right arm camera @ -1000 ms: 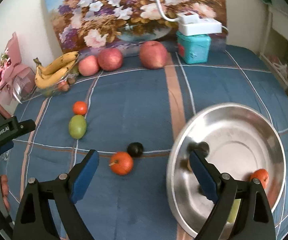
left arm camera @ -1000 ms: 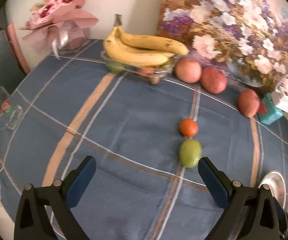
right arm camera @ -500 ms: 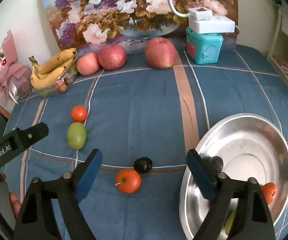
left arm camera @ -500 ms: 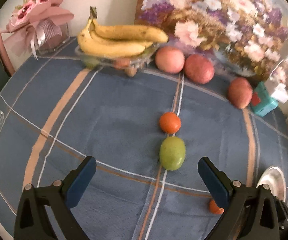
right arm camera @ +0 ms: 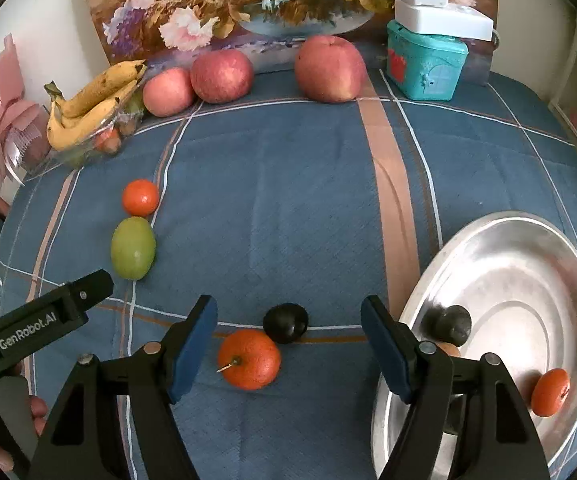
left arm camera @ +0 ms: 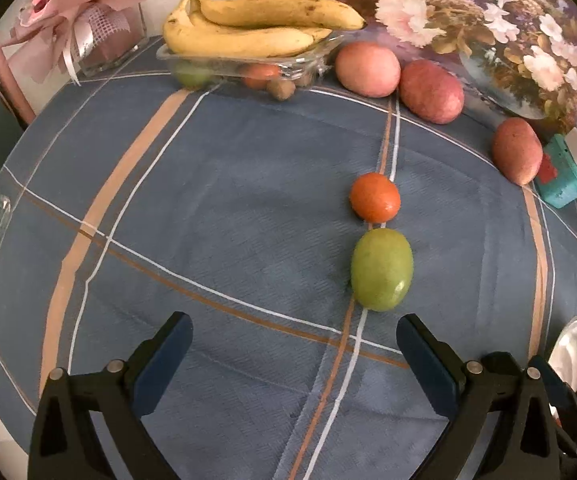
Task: Organize fruits
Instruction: 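Grasp a tangerine with the left tool while the right tool grasps a black plum, then carry the tangerine with the left tool while the right tool carries the plum over the plate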
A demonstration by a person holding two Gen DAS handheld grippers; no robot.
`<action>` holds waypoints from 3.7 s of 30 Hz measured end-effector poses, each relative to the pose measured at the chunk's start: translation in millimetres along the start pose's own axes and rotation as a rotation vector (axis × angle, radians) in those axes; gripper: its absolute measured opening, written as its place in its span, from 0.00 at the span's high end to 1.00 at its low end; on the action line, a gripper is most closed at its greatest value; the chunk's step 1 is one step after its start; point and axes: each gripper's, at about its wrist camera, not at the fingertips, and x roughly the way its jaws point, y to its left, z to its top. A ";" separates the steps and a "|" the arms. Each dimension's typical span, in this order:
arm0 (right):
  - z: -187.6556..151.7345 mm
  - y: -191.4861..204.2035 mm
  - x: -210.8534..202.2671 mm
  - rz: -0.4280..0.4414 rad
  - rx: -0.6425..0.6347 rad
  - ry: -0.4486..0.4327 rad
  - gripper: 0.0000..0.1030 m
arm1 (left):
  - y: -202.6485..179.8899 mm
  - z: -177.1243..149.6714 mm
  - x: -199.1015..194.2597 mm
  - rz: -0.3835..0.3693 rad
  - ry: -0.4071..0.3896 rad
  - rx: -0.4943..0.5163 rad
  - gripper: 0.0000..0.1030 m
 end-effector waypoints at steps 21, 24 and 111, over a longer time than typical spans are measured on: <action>-2.4 -53.1 -52.5 -0.106 0.137 -0.115 0.38 | -64.3 -27.4 -14.0 -0.211 0.063 0.156 0.01; -6.2 -69.9 -54.5 -0.106 0.187 -0.107 0.38 | -80.9 -36.9 -11.3 -0.238 0.094 0.201 0.02; -37.8 -181.1 -63.1 -0.222 0.466 -0.068 0.74 | -151.7 -68.5 -61.4 -0.495 0.118 0.371 0.65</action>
